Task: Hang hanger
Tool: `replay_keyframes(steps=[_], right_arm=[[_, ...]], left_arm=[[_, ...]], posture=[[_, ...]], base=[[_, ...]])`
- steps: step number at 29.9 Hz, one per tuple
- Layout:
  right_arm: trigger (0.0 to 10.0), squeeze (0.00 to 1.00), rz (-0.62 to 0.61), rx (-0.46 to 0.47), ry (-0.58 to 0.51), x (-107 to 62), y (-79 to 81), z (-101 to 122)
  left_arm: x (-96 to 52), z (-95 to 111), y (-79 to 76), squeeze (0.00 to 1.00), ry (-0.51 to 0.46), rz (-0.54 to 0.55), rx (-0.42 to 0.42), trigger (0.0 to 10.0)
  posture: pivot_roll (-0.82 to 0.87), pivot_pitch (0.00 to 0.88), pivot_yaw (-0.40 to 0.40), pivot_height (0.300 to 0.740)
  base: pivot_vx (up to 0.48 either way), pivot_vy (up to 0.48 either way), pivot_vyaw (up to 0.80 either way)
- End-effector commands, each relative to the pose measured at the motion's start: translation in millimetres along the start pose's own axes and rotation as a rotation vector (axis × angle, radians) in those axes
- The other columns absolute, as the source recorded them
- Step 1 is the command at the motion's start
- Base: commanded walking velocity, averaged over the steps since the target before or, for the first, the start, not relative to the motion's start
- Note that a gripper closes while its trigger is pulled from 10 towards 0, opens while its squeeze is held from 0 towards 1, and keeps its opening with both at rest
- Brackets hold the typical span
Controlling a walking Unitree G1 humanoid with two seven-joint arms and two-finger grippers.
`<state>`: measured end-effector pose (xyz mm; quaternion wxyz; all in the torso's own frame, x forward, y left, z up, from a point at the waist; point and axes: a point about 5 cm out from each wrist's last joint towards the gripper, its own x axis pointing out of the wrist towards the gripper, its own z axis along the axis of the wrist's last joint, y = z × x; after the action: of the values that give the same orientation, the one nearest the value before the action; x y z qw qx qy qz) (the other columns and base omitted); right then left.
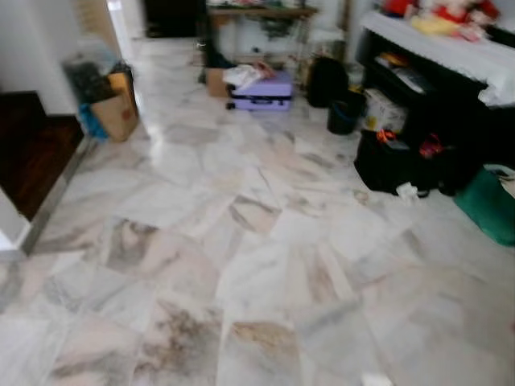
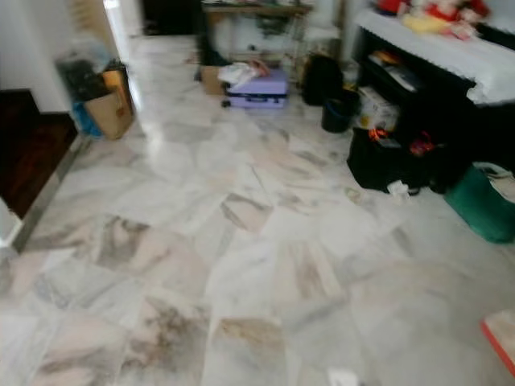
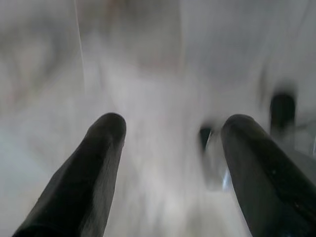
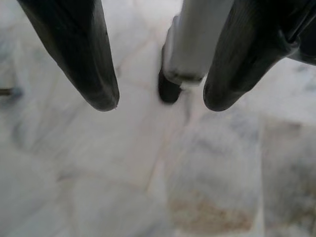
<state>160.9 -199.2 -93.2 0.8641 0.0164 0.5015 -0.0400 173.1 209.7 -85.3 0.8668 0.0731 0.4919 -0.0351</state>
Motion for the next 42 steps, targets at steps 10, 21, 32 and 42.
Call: replay_keyframes(steps=[10,21,32,42], right_arm=[[10.0,0.00,0.032,0.008,-0.057,-1.3,-22.5,25],[10.0,0.00,0.040,0.016,-0.061,-0.7,-18.7,26],[10.0,0.00,0.041,0.018,-0.065,-0.5,-18.0,27],[10.0,0.00,0.045,0.016,-0.068,-0.4,-17.6,29]], left_arm=[[-2.8,-19,3.6,0.00,0.038,0.117,-0.237,10.0],[-2.7,-17,5.0,0.00,0.032,0.113,-0.233,10.0],[-2.4,-11,6.5,0.00,-0.020,0.116,-0.254,10.0],[-2.2,-14,-0.6,0.00,-0.028,0.105,-0.256,10.0]], posture=[[0.19,0.000,-0.073,0.740],[0.19,0.000,-0.063,0.740],[0.19,0.000,-0.064,0.740],[0.19,0.000,-0.065,0.740]], base=[[0.000,0.000,-0.77],[0.000,0.000,-0.77],[0.000,0.000,-0.77],[0.000,0.000,-0.76]])
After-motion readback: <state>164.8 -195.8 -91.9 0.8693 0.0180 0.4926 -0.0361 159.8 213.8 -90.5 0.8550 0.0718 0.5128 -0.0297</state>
